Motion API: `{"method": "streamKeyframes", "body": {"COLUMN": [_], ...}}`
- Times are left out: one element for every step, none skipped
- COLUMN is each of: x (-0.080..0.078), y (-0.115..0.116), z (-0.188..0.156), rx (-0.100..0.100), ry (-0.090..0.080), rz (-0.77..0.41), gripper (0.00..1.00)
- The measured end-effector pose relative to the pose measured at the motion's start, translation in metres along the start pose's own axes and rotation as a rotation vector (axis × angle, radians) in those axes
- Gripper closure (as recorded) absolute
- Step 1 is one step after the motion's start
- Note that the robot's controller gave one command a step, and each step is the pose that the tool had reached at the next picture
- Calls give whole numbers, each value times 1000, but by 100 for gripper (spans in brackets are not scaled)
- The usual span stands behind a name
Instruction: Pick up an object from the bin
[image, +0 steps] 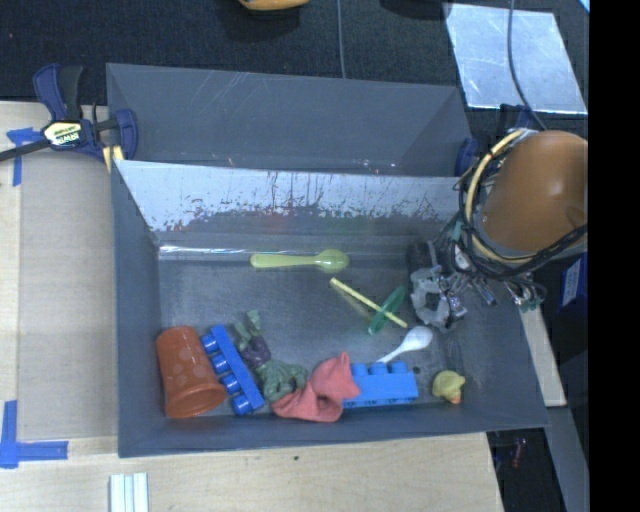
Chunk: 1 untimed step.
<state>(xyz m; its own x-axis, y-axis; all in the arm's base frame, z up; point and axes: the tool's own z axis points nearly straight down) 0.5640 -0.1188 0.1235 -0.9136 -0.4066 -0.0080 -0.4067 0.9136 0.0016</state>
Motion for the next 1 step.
{"method": "streamKeyframes", "body": {"x": [-1], "y": [-1], "z": [-15], "rx": [2], "ry": [-3], "rz": [1], "gripper": [100]}}
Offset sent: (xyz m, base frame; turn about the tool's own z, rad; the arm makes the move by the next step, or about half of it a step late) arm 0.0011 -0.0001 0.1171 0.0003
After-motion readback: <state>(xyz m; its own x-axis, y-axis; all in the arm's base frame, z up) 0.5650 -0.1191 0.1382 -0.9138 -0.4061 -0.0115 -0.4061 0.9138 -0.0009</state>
